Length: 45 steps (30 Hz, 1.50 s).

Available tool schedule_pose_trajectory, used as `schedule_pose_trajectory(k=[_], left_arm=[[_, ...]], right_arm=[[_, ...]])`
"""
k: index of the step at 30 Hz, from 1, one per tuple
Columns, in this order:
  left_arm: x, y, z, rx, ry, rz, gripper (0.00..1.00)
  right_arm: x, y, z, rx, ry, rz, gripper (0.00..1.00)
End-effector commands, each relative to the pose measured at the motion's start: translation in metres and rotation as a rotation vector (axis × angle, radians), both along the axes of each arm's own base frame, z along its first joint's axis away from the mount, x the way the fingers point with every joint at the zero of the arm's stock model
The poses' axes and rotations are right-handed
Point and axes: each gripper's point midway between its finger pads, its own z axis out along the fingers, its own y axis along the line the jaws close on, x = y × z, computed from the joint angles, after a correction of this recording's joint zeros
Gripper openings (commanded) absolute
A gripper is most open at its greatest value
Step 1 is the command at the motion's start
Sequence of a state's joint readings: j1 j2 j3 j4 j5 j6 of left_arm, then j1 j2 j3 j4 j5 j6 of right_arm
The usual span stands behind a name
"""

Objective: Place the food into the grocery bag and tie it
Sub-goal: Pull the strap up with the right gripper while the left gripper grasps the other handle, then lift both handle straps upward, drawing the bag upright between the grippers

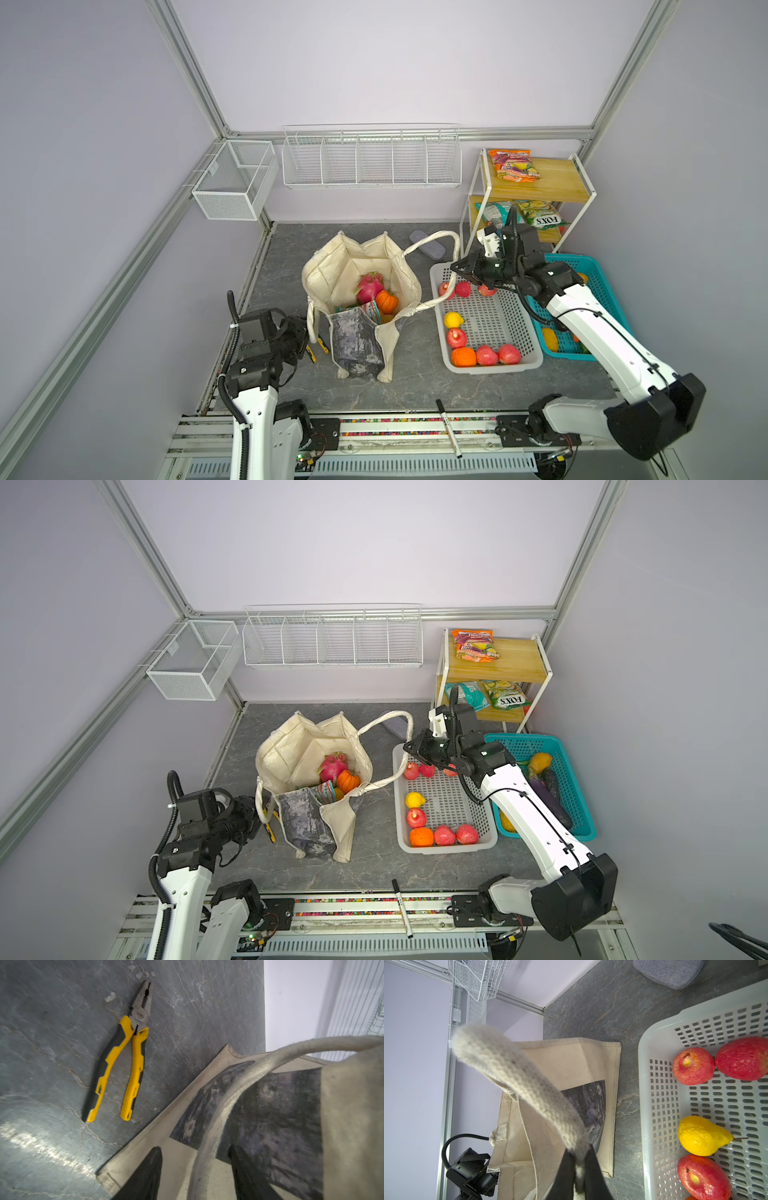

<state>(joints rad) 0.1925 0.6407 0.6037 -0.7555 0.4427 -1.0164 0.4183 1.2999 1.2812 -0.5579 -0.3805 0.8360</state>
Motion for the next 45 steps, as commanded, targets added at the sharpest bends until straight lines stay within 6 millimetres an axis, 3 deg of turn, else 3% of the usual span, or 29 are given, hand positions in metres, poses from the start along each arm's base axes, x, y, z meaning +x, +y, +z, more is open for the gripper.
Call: schedule_pose_trajectory(k=[1, 6, 13, 31, 37, 45], left_arm=[[0.010, -0.009, 0.013, -0.043, -0.063, -0.054, 0.54], [0.015, -0.018, 0.009, -0.075, -0.070, -0.117, 0.52], [0.019, -0.014, 0.012, -0.005, -0.068, -0.156, 0.50], [0.027, -0.006, 0.000, 0.220, 0.111, -0.408, 0.46], [0.029, -0.003, -0.007, 0.215, 0.178, -0.464, 0.45], [0.028, -0.015, -0.010, 0.147, 0.180, -0.534, 0.39]], right_arm=[[-0.004, -0.003, 0.001, 0.008, -0.019, 0.018, 0.07], [-0.002, -0.012, 0.000, 0.010, -0.019, 0.005, 0.07], [-0.001, -0.024, 0.001, 0.009, -0.013, 0.006, 0.07], [-0.002, -0.019, -0.002, 0.029, 0.009, 0.033, 0.07], [0.000, -0.019, -0.002, 0.030, 0.013, 0.031, 0.07], [0.000, -0.019, -0.003, 0.022, 0.016, 0.028, 0.07]])
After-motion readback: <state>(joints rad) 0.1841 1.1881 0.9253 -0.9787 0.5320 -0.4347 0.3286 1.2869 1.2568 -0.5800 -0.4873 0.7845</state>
